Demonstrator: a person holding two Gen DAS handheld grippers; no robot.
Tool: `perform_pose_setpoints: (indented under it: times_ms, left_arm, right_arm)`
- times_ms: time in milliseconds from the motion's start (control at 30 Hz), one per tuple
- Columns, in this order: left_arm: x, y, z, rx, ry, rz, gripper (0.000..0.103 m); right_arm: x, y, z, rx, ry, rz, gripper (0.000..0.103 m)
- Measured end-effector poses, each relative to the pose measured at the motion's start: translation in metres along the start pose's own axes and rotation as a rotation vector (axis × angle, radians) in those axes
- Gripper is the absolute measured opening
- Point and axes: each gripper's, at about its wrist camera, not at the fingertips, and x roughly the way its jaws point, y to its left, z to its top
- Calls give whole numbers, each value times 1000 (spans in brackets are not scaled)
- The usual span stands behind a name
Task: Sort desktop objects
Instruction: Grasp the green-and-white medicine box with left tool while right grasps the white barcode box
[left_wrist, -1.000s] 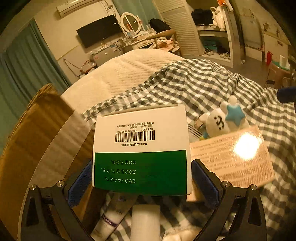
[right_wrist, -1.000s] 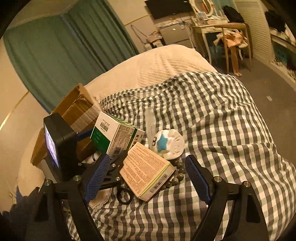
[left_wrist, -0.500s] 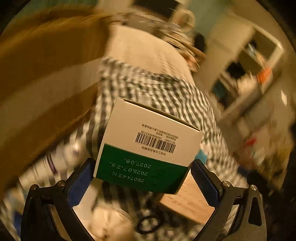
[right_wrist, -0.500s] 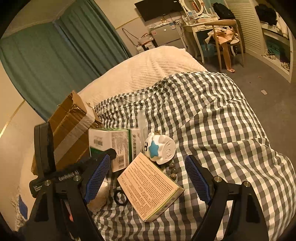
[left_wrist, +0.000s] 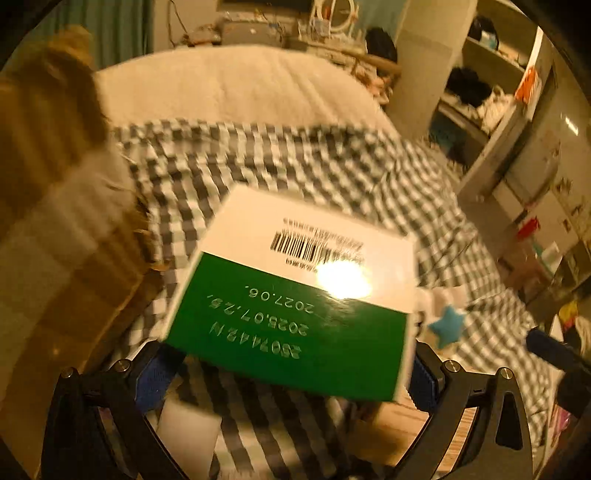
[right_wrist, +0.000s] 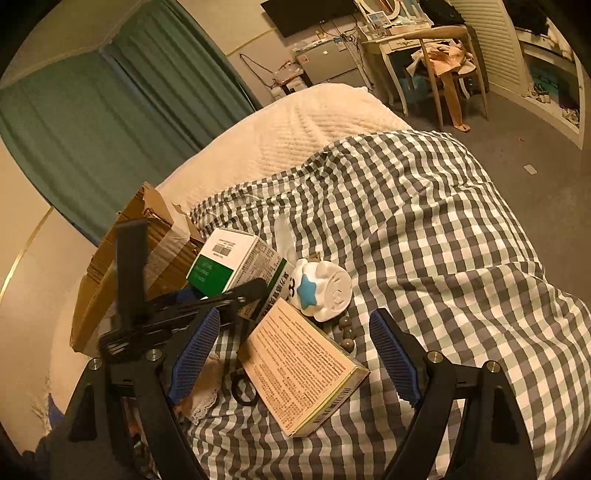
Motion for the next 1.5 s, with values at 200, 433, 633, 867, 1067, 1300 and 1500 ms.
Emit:
perform_pose_setpoints:
  times_ms: [200, 433, 633, 867, 1067, 1300, 1500]
  left_arm:
    - [-17, 1, -3, 24, -107, 12, 97]
    - [-67, -9, -16, 56, -143, 119, 97]
    - [-108, 8, -38, -26, -60, 78, 97]
    - [-163, 20, -72, -10, -57, 92, 97]
    - [-193, 45, -97, -89, -116, 104, 97]
    - [-221, 54, -93, -131, -230, 95, 97]
    - [-244, 60, -84, -114, -324, 82, 97]
  right_arm:
    - [7, 5, -3, -70, 37, 1, 83]
    - [6, 20, -15, -386, 95, 30, 84]
    - [31, 47, -33, -573, 129, 19, 90]
    - [63, 58, -56, -750, 168, -111, 96]
    - [76, 36, -47, -658, 190, -188, 97]
    - [55, 56, -46, -579, 110, -177, 84]
    - [-17, 123, -41, -608, -130, -108, 79]
